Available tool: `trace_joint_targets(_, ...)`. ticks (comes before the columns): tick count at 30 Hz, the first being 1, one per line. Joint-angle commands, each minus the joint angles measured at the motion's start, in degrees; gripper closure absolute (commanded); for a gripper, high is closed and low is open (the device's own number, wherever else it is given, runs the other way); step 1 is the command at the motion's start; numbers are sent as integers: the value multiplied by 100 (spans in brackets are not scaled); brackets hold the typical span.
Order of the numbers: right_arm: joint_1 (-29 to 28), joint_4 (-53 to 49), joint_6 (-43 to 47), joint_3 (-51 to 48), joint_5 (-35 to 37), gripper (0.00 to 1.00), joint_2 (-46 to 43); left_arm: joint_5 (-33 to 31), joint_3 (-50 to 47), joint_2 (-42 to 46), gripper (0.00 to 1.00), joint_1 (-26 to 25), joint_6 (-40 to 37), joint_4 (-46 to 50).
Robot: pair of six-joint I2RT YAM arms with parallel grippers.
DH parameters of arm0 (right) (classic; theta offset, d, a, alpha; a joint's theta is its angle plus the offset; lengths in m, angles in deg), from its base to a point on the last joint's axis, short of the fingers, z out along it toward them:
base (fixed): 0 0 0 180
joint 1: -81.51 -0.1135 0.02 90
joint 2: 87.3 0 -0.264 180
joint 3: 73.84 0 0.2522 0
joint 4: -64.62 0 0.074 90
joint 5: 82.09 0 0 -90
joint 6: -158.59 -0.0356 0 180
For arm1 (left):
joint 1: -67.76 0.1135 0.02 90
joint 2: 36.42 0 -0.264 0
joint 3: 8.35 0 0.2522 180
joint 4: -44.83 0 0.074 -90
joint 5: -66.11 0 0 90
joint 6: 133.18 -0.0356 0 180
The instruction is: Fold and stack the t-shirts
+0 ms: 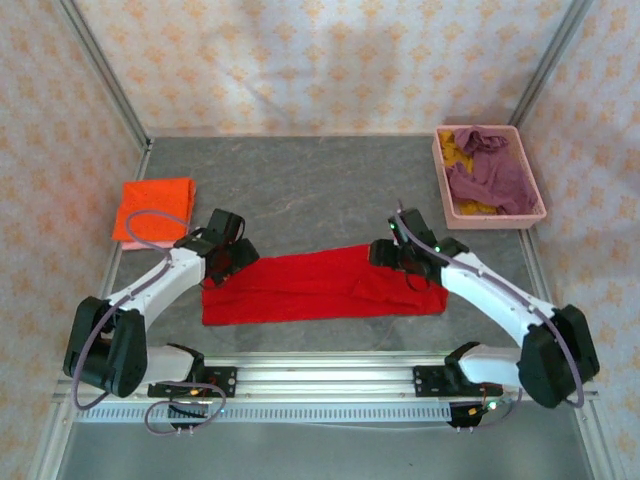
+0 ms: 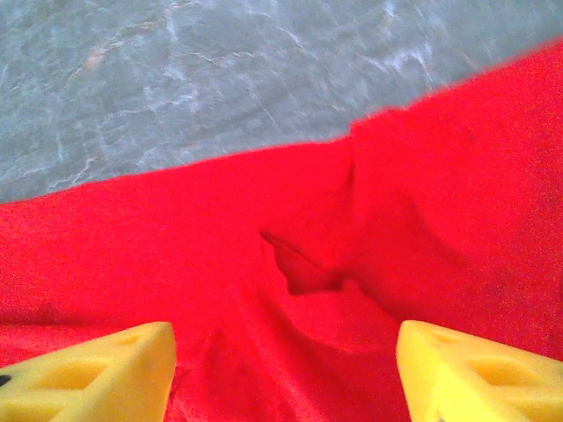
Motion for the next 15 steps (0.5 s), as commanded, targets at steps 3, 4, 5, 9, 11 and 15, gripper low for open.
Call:
trace_joint_targets(3,-10,640,-1578,-959,-47,45,-315,-111,-13,-147,37,-11,-76,-37)
trace_joint_targets(4,-10,734,-1704,-1049,-105,47,-253,-80,-70,-242,40,-9,-58,-133)
trace_joint_targets(5,-10,797,-1802,-1103,-131,49,-189,-46,-115,-333,42,-12,-48,-191)
trace_joint_targets(9,14,952,-2173,-1279,104,56,179,-24,-277,-614,52,-17,-29,-387)
trace_joint_targets(11,91,1021,-2214,-1300,216,58,332,-76,-365,-715,55,-14,-20,-440)
trace_joint_targets(15,377,1123,-1985,-1117,260,59,731,-34,-534,-845,56,-15,32,-585)
